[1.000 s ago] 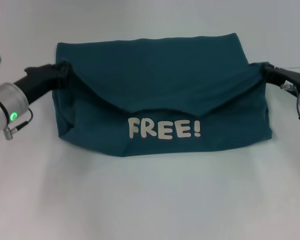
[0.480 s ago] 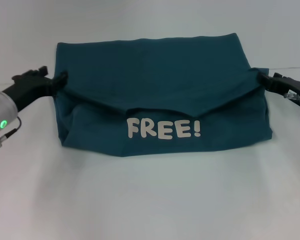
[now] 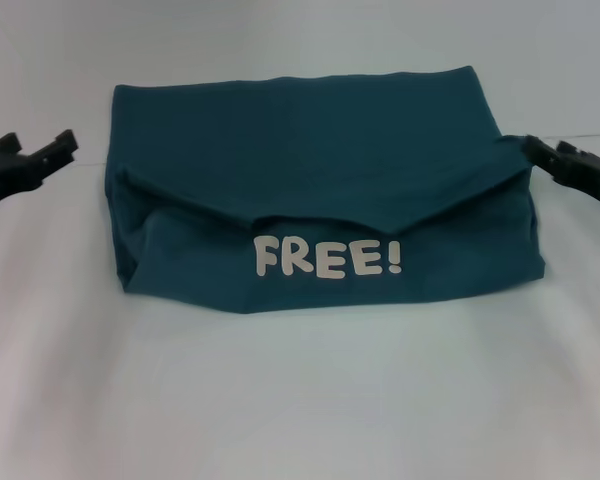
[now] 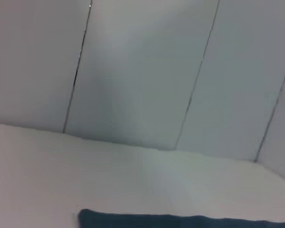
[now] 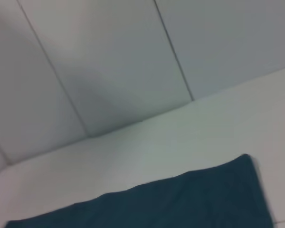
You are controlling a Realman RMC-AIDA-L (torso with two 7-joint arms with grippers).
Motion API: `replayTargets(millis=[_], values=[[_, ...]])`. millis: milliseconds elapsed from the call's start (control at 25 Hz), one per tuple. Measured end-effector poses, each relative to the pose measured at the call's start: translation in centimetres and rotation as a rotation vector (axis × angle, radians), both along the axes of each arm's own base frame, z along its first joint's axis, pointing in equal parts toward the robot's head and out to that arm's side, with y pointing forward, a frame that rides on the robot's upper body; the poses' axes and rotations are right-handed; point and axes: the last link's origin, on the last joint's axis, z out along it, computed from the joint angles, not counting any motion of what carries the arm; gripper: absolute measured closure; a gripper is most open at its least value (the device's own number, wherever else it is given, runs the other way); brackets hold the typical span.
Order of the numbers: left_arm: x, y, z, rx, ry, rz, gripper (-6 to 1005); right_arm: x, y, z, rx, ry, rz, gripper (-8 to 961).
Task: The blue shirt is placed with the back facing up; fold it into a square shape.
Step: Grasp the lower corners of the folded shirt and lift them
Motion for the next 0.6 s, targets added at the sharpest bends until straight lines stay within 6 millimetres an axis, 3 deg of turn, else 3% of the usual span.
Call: replayTargets(millis=[160,600], values=[[-0.7,-1.6,0.5,-0.032,-0.037,-0.004,116,0.7,-1.8,1.3,-0.062,0.034,0.033,340],[-1.9,-3.4,-2.0,-0.195,0.073,-0.001,121,1.6,-3.2,5.4,-0.309,0.125,-0.042,353]])
